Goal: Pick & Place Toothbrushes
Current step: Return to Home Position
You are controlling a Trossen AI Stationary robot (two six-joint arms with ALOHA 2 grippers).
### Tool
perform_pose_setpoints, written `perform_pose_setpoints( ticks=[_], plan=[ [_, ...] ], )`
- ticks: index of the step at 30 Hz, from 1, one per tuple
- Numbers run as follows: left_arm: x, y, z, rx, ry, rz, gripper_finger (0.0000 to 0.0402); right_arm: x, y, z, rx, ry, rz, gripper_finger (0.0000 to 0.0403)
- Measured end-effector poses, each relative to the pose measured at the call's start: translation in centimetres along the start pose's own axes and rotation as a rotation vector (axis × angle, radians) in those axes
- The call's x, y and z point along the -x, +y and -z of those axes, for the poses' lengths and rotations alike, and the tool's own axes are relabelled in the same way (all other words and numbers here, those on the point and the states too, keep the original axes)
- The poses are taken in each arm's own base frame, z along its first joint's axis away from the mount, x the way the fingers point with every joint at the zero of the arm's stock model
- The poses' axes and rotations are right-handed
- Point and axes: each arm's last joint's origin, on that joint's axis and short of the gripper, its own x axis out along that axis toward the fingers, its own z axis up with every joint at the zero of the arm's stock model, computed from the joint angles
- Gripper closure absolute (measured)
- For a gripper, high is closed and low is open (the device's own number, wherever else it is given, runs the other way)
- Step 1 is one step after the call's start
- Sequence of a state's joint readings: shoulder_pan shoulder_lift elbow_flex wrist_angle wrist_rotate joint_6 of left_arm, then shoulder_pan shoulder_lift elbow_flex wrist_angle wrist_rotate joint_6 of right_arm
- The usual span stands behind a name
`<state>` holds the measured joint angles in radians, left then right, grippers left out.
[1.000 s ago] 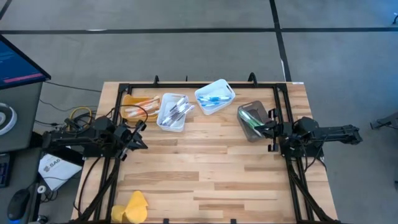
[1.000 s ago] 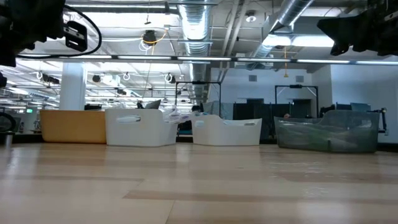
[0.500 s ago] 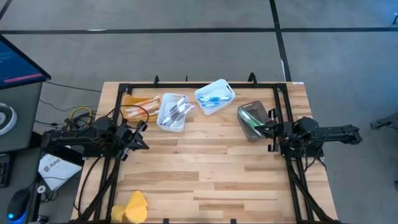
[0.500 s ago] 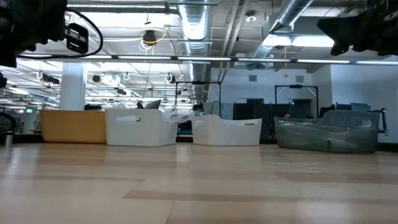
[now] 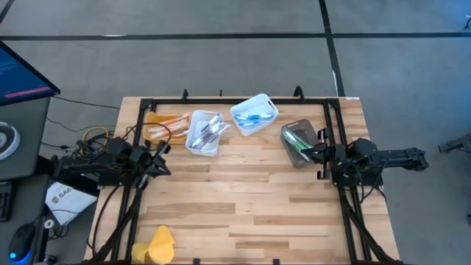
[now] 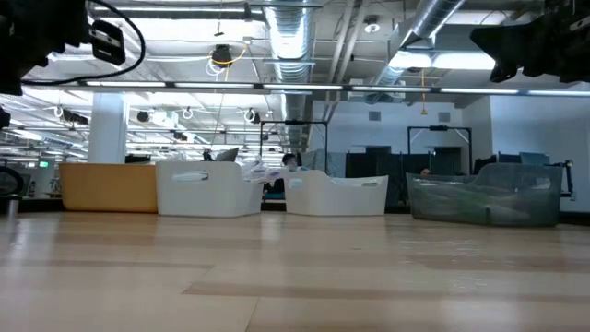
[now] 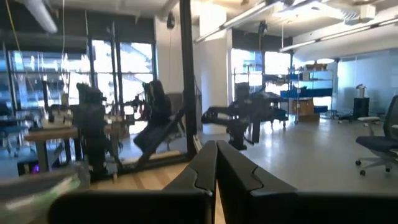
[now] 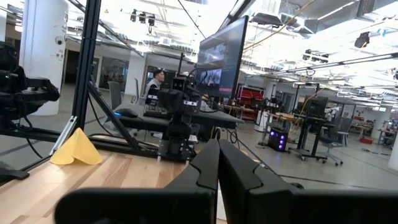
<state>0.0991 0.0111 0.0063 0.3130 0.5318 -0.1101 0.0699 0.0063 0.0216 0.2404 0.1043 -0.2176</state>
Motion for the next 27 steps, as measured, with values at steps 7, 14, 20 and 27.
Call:
perform_pose_setpoints(
  ticks=[7, 14, 20, 27],
  plan=[
    [0.1, -0.1, -0.4, -0.019, -0.035, 0.004, 0.0401, 0.0, 0.0, 0.0, 0.000, 0.000, 0.000, 0.0403],
    [0.1, 0.0, -0.4, -0.189, -0.033, -0.016, 0.0401, 0.0, 0.0, 0.0, 0.000, 0.000, 0.000, 0.0403],
    [0.2, 0.7, -0.3, -0.108, -0.035, -0.248, 0.0401, 0.0, 0.0, 0.0, 0.000, 0.000, 0.000, 0.0403],
    [0.8, 1.9, 0.3, 0.077, -0.052, -0.717, 0.0401, 0.0, 0.0, 0.0, 0.000, 0.000, 0.000, 0.0403]
  ],
)
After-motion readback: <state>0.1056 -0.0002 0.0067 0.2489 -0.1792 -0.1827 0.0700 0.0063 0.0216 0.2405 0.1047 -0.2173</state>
